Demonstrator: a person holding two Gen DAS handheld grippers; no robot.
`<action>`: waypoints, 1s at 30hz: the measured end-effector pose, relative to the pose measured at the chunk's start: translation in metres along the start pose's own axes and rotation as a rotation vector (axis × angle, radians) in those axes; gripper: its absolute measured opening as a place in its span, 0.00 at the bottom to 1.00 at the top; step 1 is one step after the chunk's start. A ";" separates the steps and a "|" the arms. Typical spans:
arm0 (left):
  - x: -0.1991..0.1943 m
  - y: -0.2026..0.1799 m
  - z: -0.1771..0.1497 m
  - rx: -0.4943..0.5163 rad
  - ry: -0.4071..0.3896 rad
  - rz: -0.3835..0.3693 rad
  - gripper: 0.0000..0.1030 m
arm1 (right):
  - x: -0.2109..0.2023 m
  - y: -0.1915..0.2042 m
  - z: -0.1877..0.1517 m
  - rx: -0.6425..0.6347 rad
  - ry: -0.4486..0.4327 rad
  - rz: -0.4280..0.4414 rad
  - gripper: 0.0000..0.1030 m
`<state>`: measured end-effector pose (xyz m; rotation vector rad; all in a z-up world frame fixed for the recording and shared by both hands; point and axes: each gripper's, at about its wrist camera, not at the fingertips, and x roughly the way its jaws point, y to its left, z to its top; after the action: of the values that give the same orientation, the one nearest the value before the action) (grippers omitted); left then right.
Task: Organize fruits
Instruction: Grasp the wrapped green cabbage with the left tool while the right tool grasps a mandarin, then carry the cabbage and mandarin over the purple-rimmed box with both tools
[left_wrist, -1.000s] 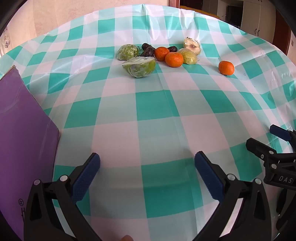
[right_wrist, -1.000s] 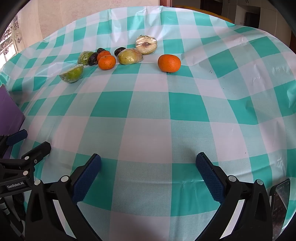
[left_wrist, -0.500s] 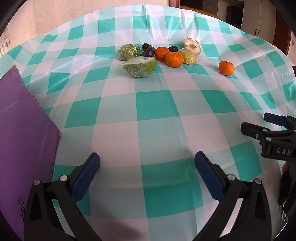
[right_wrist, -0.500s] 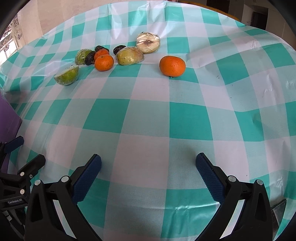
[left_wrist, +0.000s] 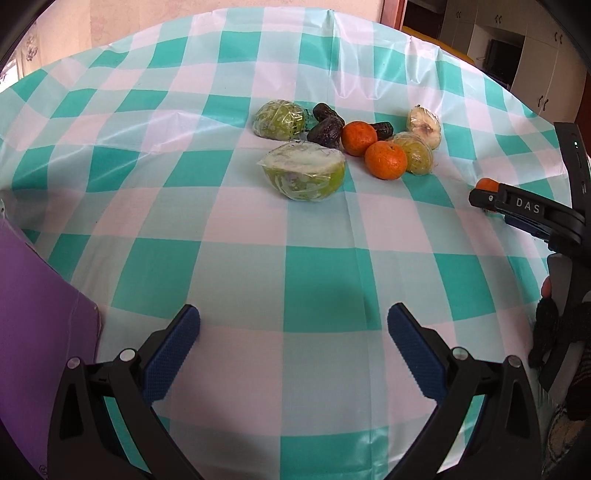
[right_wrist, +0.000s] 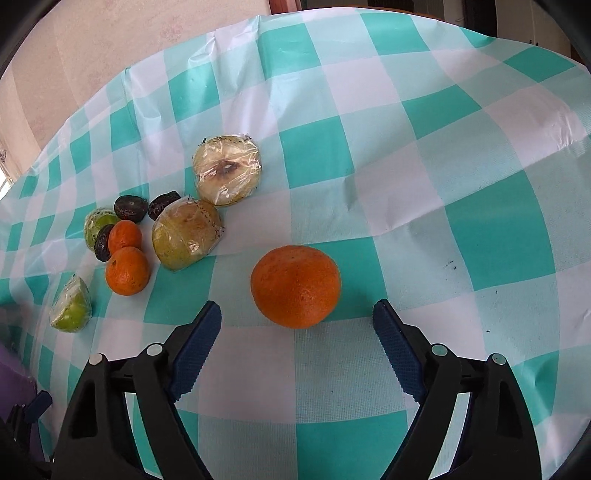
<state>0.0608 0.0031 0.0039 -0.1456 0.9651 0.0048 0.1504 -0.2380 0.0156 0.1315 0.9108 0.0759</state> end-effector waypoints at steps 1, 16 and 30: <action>0.005 0.001 0.007 -0.012 -0.001 0.004 0.99 | 0.002 0.001 0.002 0.002 -0.004 0.005 0.76; 0.054 -0.018 0.075 0.029 -0.048 0.065 0.57 | 0.007 0.014 0.002 -0.073 -0.025 -0.001 0.44; 0.029 -0.002 0.064 -0.047 -0.157 -0.013 0.56 | 0.006 0.004 0.004 -0.013 -0.039 -0.001 0.44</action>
<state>0.1298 0.0072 0.0157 -0.1924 0.8081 0.0267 0.1572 -0.2334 0.0144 0.1200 0.8713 0.0782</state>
